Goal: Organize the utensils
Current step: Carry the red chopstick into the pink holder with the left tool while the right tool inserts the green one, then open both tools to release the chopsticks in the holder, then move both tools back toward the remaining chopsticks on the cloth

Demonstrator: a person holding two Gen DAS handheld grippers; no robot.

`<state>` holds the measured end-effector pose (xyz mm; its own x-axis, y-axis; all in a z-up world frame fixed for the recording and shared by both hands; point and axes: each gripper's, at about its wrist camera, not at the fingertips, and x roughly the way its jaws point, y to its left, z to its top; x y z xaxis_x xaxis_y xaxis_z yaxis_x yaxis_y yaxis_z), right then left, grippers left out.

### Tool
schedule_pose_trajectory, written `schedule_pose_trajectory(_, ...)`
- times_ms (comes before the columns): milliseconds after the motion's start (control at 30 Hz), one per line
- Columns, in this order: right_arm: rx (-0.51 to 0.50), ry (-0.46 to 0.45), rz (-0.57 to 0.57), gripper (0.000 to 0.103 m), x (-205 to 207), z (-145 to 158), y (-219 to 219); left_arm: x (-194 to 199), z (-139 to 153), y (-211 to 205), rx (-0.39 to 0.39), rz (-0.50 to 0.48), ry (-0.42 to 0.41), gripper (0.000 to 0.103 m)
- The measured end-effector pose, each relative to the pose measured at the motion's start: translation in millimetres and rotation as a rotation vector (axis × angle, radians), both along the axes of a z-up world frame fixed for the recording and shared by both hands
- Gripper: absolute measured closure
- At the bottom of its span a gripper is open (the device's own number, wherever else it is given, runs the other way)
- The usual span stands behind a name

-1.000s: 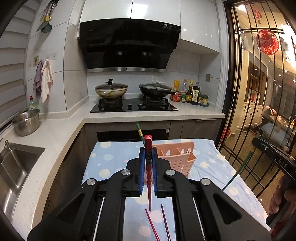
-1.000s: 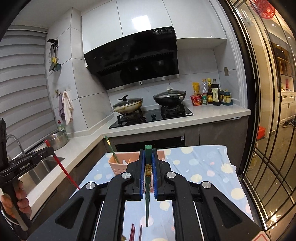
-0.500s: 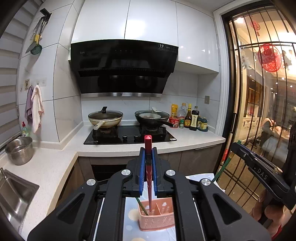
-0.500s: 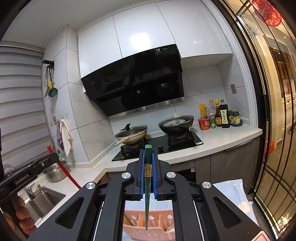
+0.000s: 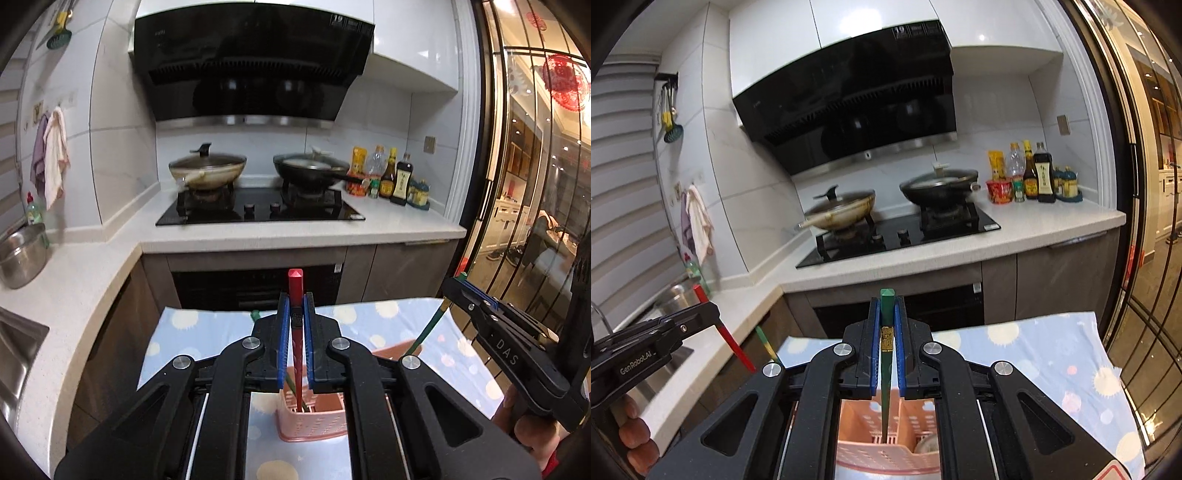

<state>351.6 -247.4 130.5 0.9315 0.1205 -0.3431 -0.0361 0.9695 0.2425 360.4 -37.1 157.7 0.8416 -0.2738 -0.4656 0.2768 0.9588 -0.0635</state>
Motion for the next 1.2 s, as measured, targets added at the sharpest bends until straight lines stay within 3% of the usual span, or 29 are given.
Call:
schedule_pose_trajectory(167, -0.015, 0.044, -0.001, 0.092, 3.0, -19.0, -1.2, 2.9, -21.6, 2.4, 0.002, 0.015, 0.052, 0.095)
schedule_pose_trajectory(200, -0.018, 0.04, -0.01, 0.088, 0.7, -20.2, -2.0, 2.1, -24.1, 4.0, -0.001, 0.023, 0.056, 0.095)
schedule_pose_trajectory(233, -0.023, 0.036, -0.017, 0.076, -1.9, -20.8, -2.2, 0.6, -26.1, 5.4, -0.002, 0.032, 0.062, 0.092)
schedule_pose_trajectory(267, -0.025, 0.027, -0.023, 0.066, -5.2, -21.2, -2.4, -0.4, -27.7, 7.3, -0.007, 0.035, 0.068, 0.082)
schedule_pose_trajectory(300, -0.027, 0.019, -0.027, 0.063, -7.8, -22.5, -2.3, -0.2, -29.3, 8.8, -0.011, 0.04, 0.071, 0.075)
schedule_pose_trajectory(333, -0.032, 0.015, -0.031, 0.062, -11.6, -22.5, -2.5, -2.5, -29.9, 10.1, -0.011, 0.05, 0.066, 0.062)
schedule_pose_trajectory(367, -0.04, 0.013, -0.032, 0.062, -15.3, -21.8, -2.6, -6.0, -30.3, 11.1, -0.005, 0.063, 0.058, 0.056)
schedule_pose_trajectory(733, -0.021, 0.035, -0.007, 0.06, -78.5, -23.8, -7.8, -61.3, -32.1, 33.4, -0.013, 0.097, 0.037, 0.035)
schedule_pose_trajectory(967, -0.029, 0.075, 0.012, 0.058, -146.4, -44.4, -4.6, -123.7, -48.5, 47.4, 0.007, 0.104, 0.033, 0.025)
schedule_pose_trajectory(1200, -0.114, 0.125, 0.017, 0.056, -223.4, -80.0, 13.9, -179.1, -79.7, 54.6, 0.014, 0.088, 0.083, 0.025)
